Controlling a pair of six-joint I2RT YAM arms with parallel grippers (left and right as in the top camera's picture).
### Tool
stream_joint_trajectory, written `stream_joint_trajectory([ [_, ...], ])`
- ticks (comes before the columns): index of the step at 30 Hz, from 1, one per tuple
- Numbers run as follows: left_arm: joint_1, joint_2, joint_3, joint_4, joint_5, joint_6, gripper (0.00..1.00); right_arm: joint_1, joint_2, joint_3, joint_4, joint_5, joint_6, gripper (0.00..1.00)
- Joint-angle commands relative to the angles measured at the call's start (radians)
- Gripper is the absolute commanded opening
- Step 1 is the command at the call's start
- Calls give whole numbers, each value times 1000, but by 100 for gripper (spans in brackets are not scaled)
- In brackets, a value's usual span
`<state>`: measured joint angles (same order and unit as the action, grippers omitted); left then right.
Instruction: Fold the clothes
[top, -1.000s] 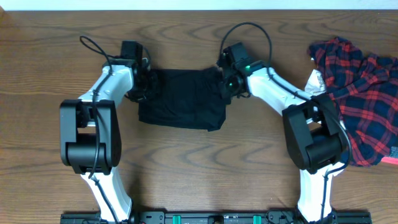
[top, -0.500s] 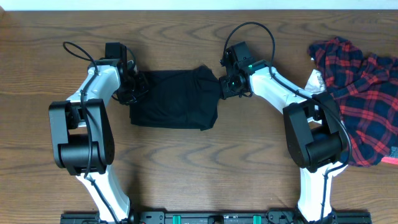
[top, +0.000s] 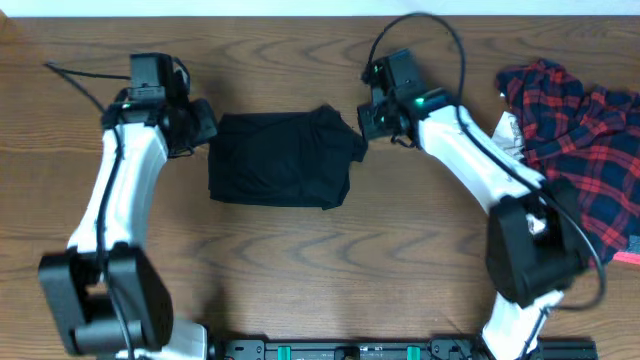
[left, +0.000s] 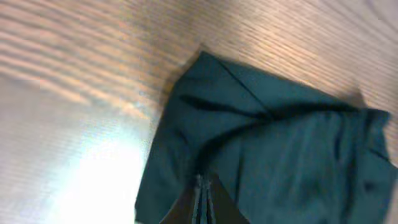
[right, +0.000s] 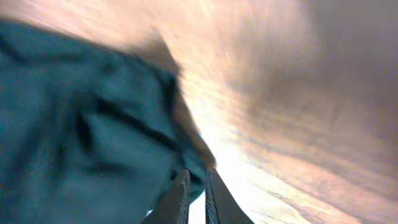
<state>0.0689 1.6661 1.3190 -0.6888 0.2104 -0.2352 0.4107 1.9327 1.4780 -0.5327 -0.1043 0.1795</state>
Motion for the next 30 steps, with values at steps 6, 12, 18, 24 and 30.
stream_joint_trajectory([
  [6,-103,74,-30,-53,-9,13,7,150,-11,-1,5,-56,-31,11],
  [12,-122,180,-52,-51,-13,13,7,195,47,-1,27,-70,-26,11],
  [18,-122,301,-52,-51,-13,13,7,210,126,-1,60,-111,-19,12],
  [24,-122,393,-52,-56,-15,13,7,206,220,-1,37,-105,-16,13],
  [30,-122,408,-53,-83,-21,13,7,150,261,-1,-32,40,14,13],
])
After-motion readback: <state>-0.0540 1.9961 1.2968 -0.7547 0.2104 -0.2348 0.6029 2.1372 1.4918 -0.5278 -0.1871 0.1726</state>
